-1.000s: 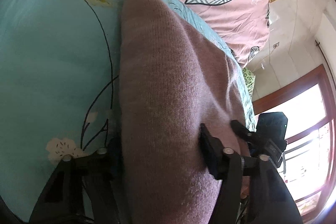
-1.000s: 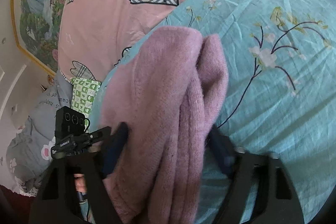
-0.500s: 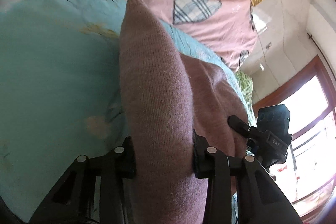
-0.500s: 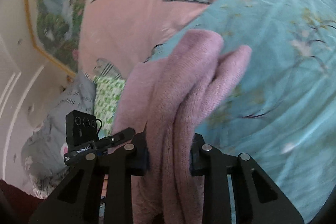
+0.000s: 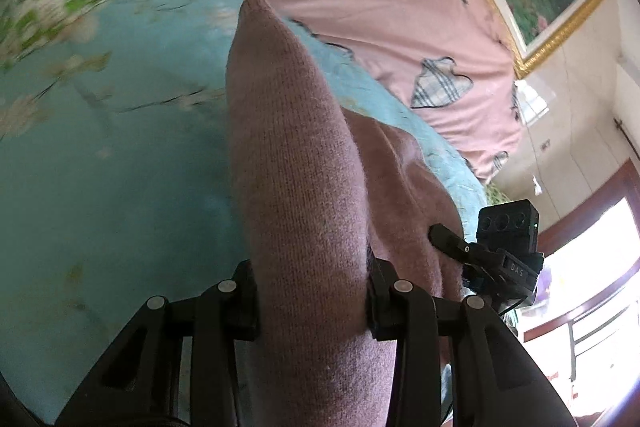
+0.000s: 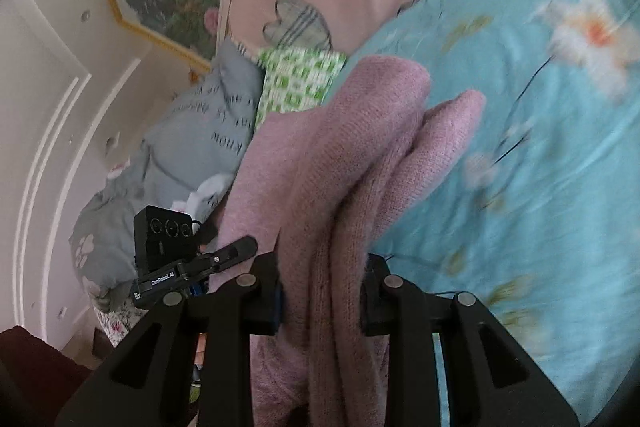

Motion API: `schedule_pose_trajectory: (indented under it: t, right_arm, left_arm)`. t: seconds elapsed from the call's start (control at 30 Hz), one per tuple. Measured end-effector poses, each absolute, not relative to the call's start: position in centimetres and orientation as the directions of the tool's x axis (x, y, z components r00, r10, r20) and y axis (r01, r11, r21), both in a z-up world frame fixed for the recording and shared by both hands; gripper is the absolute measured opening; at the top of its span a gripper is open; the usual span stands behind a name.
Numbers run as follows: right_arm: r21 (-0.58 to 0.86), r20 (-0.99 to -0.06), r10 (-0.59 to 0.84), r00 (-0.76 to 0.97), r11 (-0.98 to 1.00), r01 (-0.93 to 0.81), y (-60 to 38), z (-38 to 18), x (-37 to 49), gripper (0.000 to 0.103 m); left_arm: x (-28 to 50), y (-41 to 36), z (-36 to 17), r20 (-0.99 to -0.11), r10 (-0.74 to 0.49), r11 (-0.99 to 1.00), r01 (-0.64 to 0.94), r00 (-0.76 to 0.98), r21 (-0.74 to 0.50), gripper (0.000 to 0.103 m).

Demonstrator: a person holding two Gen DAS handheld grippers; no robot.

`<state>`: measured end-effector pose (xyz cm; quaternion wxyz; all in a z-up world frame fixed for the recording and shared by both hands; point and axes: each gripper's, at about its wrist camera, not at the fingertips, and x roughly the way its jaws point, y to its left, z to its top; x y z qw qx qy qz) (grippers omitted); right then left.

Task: Fold small clothes

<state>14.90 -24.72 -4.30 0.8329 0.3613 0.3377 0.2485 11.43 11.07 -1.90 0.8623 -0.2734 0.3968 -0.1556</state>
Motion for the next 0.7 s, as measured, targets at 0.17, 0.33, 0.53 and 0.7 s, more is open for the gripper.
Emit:
schedule_pose_trajectory:
  t: [0.17,0.33,0.53,0.7]
  right_arm:
    - [0.745,-0.483,0.618,0.620,0.663,-0.080,-23.2,-7.6,16.3,0.032]
    - [0.726,-0.516,0.573,0.636,0.687,-0.029,-23.8,-7.2,15.3,0.038]
    - [0.646,-0.523,0.453,0.722,0.763,-0.012,-23.9,-3.3,11.3,0.040]
    - [0.608,-0.507,0.426,0.749,0.793,-0.039,-22.2,-1.3,8.1,0.040]
  left_arm:
    - [11.4,13.7,-6.6,-0.632,-0.475,0.789,-0.022,0.612,-0.614,0.043]
    - [9.9,14.6,-6.7,-0.611,-0.476,0.768,-0.038,0.633,-0.639,0.050]
    - [5.8,15.3,-4.2,-0.640,-0.382,0.843,-0.033,0.666,-0.537,0.053]
    - [2.9,14.4,-3.2,-0.684,-0.278,0.900,-0.065,0.674,-0.430,0.053]
